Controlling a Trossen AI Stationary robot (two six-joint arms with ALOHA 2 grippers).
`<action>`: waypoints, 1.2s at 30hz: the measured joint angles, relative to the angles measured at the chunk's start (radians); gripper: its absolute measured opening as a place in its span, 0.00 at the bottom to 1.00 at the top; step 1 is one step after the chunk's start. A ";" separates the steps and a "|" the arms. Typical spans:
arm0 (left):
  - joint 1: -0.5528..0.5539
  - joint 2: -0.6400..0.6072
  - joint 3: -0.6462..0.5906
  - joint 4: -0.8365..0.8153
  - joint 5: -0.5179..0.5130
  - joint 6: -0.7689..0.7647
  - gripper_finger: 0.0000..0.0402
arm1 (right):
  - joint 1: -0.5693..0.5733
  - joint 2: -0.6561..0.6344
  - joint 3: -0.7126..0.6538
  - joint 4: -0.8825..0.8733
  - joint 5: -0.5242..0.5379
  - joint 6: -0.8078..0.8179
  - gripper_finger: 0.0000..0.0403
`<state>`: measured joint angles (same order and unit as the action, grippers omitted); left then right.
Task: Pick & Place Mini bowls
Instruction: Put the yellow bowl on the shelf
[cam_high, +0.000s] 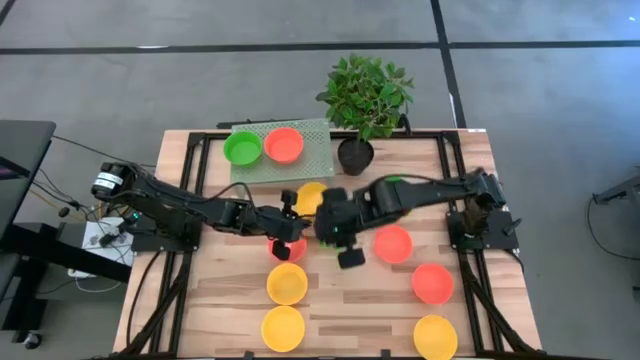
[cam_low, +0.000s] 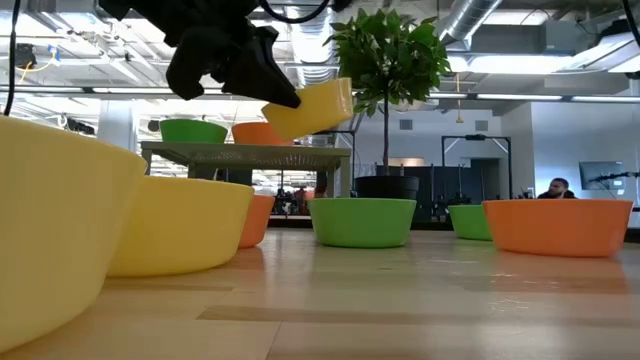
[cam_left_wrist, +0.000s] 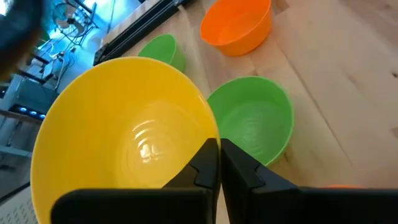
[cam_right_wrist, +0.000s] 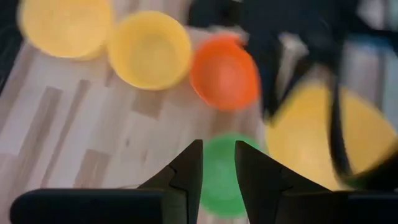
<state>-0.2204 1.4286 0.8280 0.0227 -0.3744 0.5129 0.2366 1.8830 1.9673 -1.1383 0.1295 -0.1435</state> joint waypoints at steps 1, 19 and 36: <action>-0.004 -0.003 0.000 -0.001 0.001 -0.006 0.02 | 0.011 0.003 -0.007 0.012 0.006 -0.028 0.22; -0.062 -0.125 -0.038 -0.007 0.012 -0.163 0.02 | 0.012 0.037 -0.014 0.081 0.164 -0.025 0.22; -0.062 -0.130 -0.044 -0.007 0.008 -0.178 0.02 | -0.020 0.096 -0.014 0.119 0.159 -0.158 0.22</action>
<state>-0.2824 1.2987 0.7841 0.0158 -0.3667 0.3348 0.2163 1.9789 1.9537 -1.0197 0.2888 -0.3020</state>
